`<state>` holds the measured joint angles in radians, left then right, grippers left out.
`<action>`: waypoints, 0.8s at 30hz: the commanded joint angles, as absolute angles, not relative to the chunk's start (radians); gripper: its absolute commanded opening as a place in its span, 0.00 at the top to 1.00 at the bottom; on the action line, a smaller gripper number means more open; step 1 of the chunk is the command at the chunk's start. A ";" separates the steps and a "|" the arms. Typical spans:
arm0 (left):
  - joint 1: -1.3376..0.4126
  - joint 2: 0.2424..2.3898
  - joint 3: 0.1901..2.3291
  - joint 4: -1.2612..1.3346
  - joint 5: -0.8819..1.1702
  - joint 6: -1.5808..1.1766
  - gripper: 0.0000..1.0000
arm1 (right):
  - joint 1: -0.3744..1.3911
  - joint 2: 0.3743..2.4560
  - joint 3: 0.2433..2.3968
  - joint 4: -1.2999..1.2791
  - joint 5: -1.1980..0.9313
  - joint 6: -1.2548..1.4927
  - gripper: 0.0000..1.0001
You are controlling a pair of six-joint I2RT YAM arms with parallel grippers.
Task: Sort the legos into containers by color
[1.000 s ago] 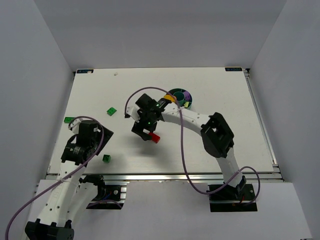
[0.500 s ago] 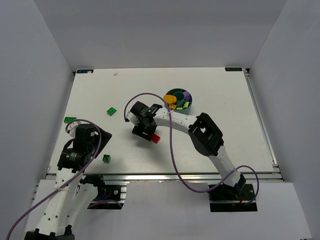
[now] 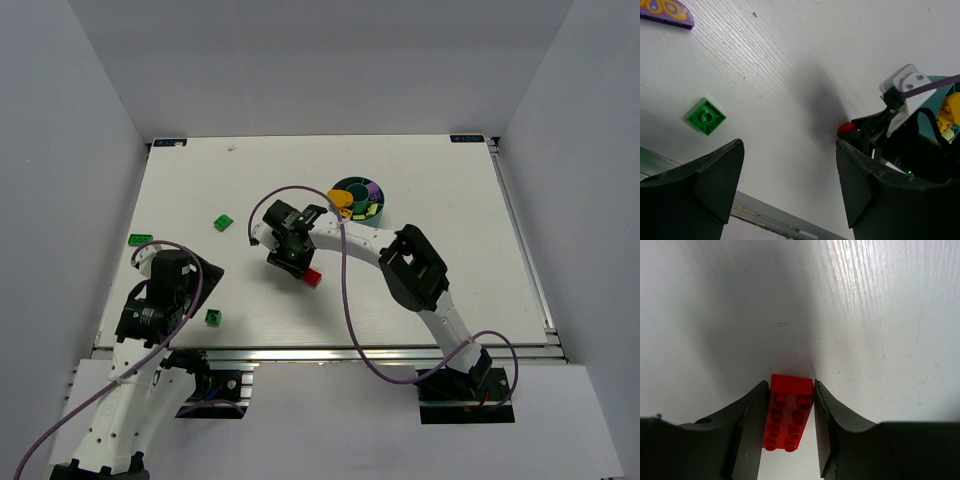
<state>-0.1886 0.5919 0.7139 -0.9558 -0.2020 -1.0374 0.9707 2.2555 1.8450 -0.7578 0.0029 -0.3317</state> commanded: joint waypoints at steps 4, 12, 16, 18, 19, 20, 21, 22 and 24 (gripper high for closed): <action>-0.183 0.620 0.695 -0.885 -0.195 -1.032 0.17 | 0.856 2.063 1.965 -0.707 -0.280 -0.379 1.00; -0.183 0.713 0.686 -0.779 -0.170 -1.005 0.17 | 0.593 1.838 1.788 -0.210 -0.367 -0.105 1.00; -0.184 0.752 0.689 -0.743 -0.163 -0.991 0.17 | 0.509 1.740 1.606 0.095 -0.276 0.066 1.00; -0.183 0.771 0.689 -0.730 -0.158 -0.991 0.17 | 0.488 1.720 1.551 0.167 -0.194 0.115 1.00; -0.183 0.778 0.687 -0.718 -0.153 -0.989 0.17 | 0.482 1.729 1.542 0.210 -0.177 0.130 1.00; -0.183 0.787 0.687 -0.713 -0.150 -0.988 0.17 | 0.476 1.739 1.540 0.221 -0.152 0.147 1.00; -0.183 0.801 0.689 -0.707 -0.149 -0.988 0.17 | 0.466 1.750 1.540 0.230 -0.147 0.170 1.00; -0.183 0.807 0.690 -0.701 -0.146 -0.985 0.17 | 0.463 1.775 1.546 0.238 -0.141 0.182 1.00; -0.183 0.821 0.699 -0.699 -0.147 -0.980 0.17 | 0.459 1.799 1.558 0.239 -0.126 0.207 1.00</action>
<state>-0.1886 0.8116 0.6945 -0.7326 -0.1612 -0.9977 0.4629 1.7702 1.5524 0.1123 -0.1833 0.1120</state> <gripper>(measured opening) 0.832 0.436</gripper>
